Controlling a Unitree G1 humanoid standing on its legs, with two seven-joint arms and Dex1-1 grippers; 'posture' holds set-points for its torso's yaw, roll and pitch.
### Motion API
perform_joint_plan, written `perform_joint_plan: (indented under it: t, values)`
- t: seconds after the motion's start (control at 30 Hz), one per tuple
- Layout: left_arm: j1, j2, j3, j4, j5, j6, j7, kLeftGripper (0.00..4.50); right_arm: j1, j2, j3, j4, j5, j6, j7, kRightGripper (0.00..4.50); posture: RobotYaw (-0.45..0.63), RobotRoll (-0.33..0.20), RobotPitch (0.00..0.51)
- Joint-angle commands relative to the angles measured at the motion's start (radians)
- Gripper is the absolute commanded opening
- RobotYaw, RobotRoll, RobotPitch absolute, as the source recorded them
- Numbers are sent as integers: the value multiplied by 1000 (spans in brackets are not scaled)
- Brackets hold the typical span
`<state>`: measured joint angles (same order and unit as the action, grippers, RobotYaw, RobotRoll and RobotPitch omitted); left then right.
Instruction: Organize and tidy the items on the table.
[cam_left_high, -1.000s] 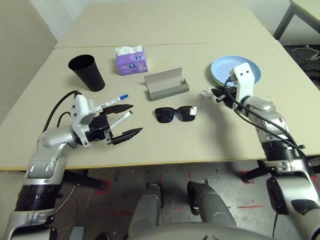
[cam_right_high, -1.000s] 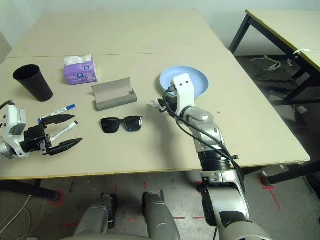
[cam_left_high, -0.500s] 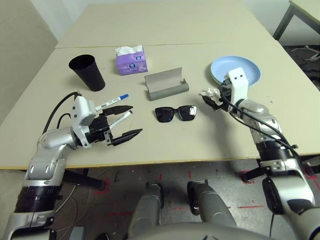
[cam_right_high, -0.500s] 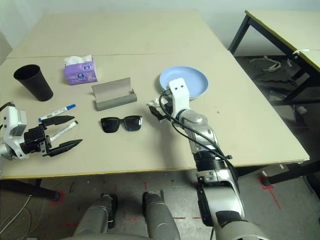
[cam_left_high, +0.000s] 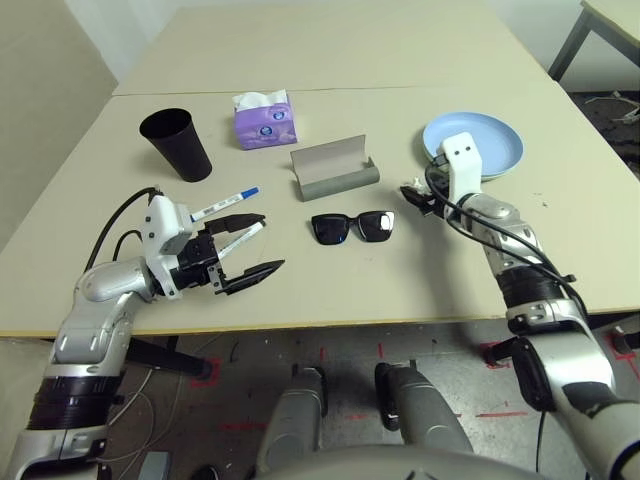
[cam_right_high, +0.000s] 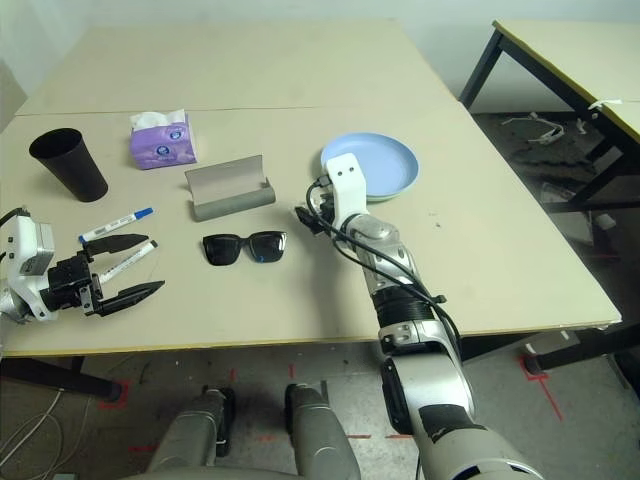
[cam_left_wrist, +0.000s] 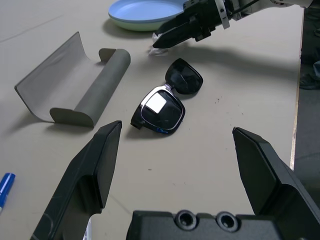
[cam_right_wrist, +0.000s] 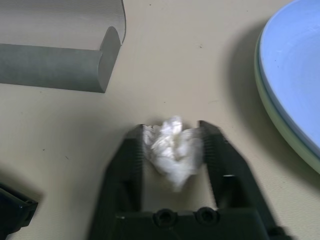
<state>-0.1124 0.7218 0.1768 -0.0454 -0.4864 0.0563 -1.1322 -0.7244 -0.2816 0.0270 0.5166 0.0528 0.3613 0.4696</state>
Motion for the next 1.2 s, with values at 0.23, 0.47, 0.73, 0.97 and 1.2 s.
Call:
perform_joint_plan:
  t: [0.23, 0.47, 0.73, 0.97, 1.2]
  values:
    - [-7, -20, -3, 8, 5, -11, 1, 4500, -21, -50, -33, -55, 31, 26, 34, 38, -89, 0, 163]
    - [1, -22, -7, 21, 13, -27, -6, 4500, -139, -117, -89, -96, 56, 54, 26, 38, -93, 0, 162]
    - [-12, -25, -11, 30, 28, -41, -7, 4500, -277, -152, -89, 227, -57, -159, -166, 638, -90, 0, 157]
    - [-6, -17, 1, 34, 22, -38, -9, 4500, -236, -154, -91, 193, -39, -129, -128, 3132, -94, 0, 164]
    - [-7, -19, 0, 43, 13, -34, -17, 4500, -55, -227, 15, -264, 78, 284, 195, 4483, -113, 0, 170]
